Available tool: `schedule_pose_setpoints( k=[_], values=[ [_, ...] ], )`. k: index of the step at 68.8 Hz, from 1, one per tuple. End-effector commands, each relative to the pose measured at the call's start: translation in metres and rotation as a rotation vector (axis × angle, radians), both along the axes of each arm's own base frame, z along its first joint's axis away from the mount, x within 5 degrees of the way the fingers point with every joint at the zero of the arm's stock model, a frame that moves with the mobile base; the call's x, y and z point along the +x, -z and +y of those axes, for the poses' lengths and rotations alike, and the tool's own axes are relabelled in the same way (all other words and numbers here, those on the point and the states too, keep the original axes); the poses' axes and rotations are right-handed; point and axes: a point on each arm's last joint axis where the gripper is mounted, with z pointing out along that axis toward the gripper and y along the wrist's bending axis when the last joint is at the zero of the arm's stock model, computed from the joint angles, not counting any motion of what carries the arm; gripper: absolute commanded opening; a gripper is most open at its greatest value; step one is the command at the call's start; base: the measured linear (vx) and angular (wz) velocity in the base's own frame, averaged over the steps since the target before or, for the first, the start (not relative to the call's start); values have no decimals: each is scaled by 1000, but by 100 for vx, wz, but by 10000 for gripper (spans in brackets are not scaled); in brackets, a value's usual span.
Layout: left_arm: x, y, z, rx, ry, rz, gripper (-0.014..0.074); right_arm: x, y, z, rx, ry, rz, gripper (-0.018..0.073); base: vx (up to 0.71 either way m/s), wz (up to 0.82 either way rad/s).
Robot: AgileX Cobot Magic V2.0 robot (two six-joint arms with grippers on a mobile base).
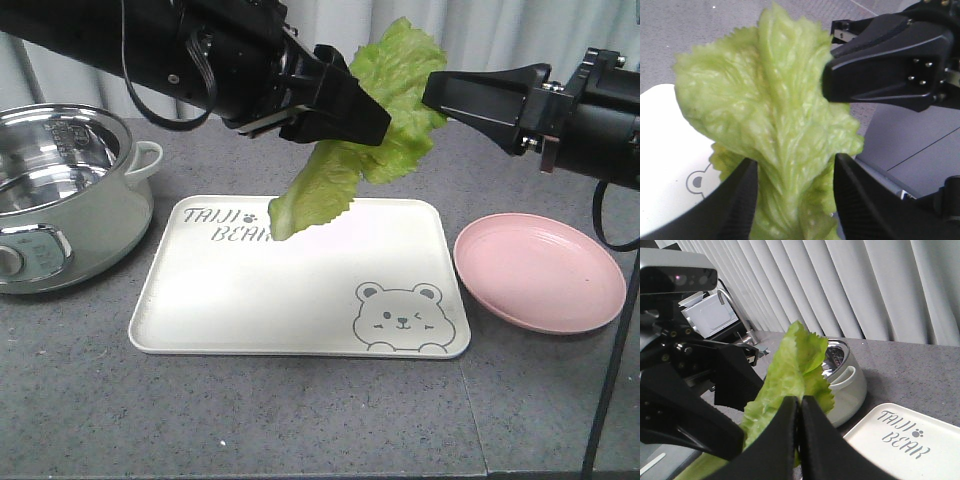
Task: Transfer vegetables to tray and serve
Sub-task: 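Pass the lettuce leaf from the left gripper to the right gripper, then carry the leaf with the right gripper and lower it onto the pink plate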
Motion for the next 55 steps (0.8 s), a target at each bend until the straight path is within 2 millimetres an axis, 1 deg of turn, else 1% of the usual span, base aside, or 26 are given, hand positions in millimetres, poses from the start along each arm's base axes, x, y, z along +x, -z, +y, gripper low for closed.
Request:
schedule_pose_setpoints(
  k=[1, 22, 43, 55],
  values=[
    [-10, -22, 3, -90, -19, -49, 363, -5, -24, -2, 128, 6, -62, -10, 0, 0],
    [-9, -24, 4, -102, -30, -61, 373, -4, -24, -3, 125, 14, -62, -7, 0, 0],
    [-9, -24, 4, -102, -30, -61, 496, -3, -24, -4, 123, 33, -58, -6, 0, 0],
    [-9, -25, 4, -104, -36, -55, 508, -2, -24, -4, 122, 42, -56, -6, 0, 0]
  ],
)
